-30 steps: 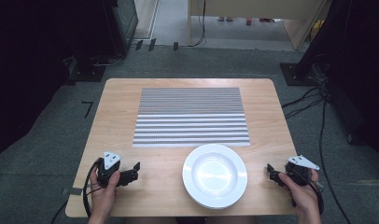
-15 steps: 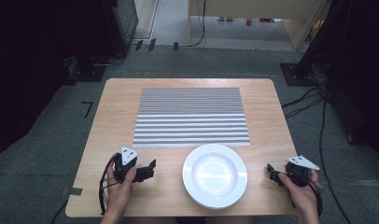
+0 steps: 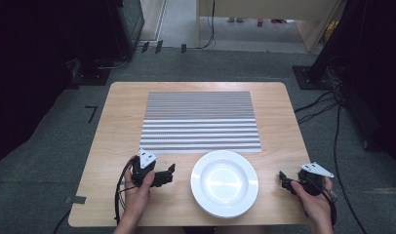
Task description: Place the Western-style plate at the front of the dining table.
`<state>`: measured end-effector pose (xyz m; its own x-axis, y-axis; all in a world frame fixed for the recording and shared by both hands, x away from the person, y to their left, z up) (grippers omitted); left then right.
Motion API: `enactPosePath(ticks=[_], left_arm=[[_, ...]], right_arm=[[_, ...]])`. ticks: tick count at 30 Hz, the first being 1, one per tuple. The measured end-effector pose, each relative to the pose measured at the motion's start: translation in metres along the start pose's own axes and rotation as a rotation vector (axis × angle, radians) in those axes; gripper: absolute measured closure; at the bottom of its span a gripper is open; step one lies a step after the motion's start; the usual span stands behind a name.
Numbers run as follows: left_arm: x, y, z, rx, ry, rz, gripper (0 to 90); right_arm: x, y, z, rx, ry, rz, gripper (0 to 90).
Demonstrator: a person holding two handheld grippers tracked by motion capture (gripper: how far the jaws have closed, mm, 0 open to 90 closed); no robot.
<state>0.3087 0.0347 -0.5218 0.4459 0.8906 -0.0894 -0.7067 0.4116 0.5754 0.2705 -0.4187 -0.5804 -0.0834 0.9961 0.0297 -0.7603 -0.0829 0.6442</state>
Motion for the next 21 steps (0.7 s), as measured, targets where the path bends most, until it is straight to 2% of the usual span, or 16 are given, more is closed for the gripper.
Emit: enactPosePath(ticks=[6, 9, 13, 18, 21], left_arm=[[-0.008, -0.004, 0.007, -0.01, 0.003, -0.017, 12.2], [-0.02, -0.01, 0.009, -0.01, -0.015, -0.041, 12.2], [-0.028, -0.014, 0.006, 0.0, -0.027, -0.057, 12.2], [-0.031, -0.014, 0.002, 0.003, -0.036, -0.07, 12.2], [-0.031, -0.011, 0.002, -0.004, -0.019, -0.077, 12.2]], right_arm=[[0.0, 0.0, 0.0, 0.0, -0.005, -0.005, 12.2], [0.0, 0.0, 0.002, -0.012, -0.051, -0.008, 13.4], [-0.001, -0.001, 0.003, -0.022, -0.073, -0.018, 14.1], [0.002, -0.002, 0.006, -0.032, -0.088, -0.011, 14.1], [0.005, 0.0, 0.009, -0.052, -0.093, -0.012, 14.2]])
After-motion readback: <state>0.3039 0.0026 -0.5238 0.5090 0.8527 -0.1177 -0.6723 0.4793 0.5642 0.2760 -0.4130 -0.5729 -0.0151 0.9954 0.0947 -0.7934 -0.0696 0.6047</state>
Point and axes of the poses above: each handheld gripper's, and its own axes: y roughly backward along the jaws, z roughly out of its top, x roughly to its left, the point moved 8 cm from there along -y, roughly forward along the jaws, and after that the axes turned 3 degrees about -x, right-handed, at the moved point
